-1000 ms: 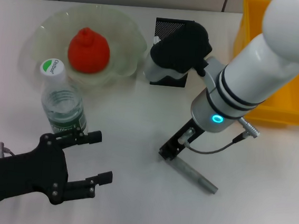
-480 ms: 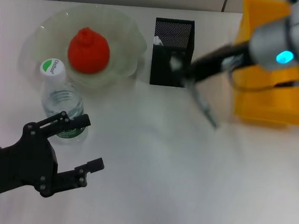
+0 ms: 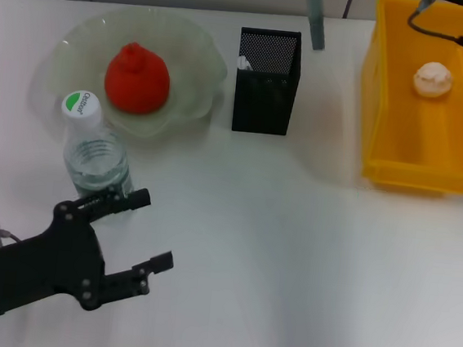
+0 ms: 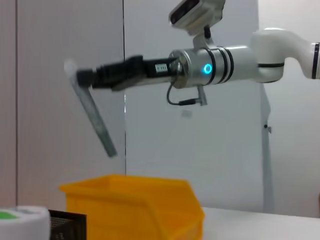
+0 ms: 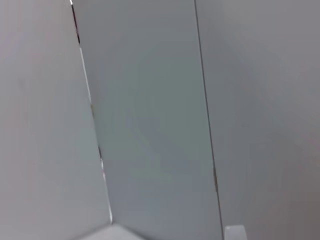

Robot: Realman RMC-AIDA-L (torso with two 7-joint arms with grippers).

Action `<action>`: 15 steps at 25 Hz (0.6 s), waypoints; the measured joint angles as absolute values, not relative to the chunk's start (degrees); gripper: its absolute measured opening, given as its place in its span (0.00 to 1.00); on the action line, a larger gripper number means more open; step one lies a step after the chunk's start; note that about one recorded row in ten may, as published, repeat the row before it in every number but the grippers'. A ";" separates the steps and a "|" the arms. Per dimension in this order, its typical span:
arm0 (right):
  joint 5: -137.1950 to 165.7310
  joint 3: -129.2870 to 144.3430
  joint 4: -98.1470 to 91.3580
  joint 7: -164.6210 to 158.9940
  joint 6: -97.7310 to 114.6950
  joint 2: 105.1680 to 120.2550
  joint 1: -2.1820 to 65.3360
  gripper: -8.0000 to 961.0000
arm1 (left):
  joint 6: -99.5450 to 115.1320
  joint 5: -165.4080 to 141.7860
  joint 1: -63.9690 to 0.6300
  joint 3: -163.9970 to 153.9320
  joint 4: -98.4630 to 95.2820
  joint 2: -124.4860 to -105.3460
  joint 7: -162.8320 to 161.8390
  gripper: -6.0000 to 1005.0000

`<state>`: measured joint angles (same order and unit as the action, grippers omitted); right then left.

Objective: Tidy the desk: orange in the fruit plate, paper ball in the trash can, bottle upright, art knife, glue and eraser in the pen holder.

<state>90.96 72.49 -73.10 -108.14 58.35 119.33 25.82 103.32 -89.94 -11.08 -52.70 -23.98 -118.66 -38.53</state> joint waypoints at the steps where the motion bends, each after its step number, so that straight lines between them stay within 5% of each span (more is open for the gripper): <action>1: 88.28 72.21 -70.75 -104.30 58.24 119.32 26.27 0.14 | 99.87 -90.04 -11.94 -53.32 -21.82 -118.76 -37.61 0.78; 15: 71.29 66.82 -36.91 -69.65 58.16 119.24 38.67 0.14 | 100.76 -88.07 -12.70 -53.47 -18.83 -118.84 -34.68 0.78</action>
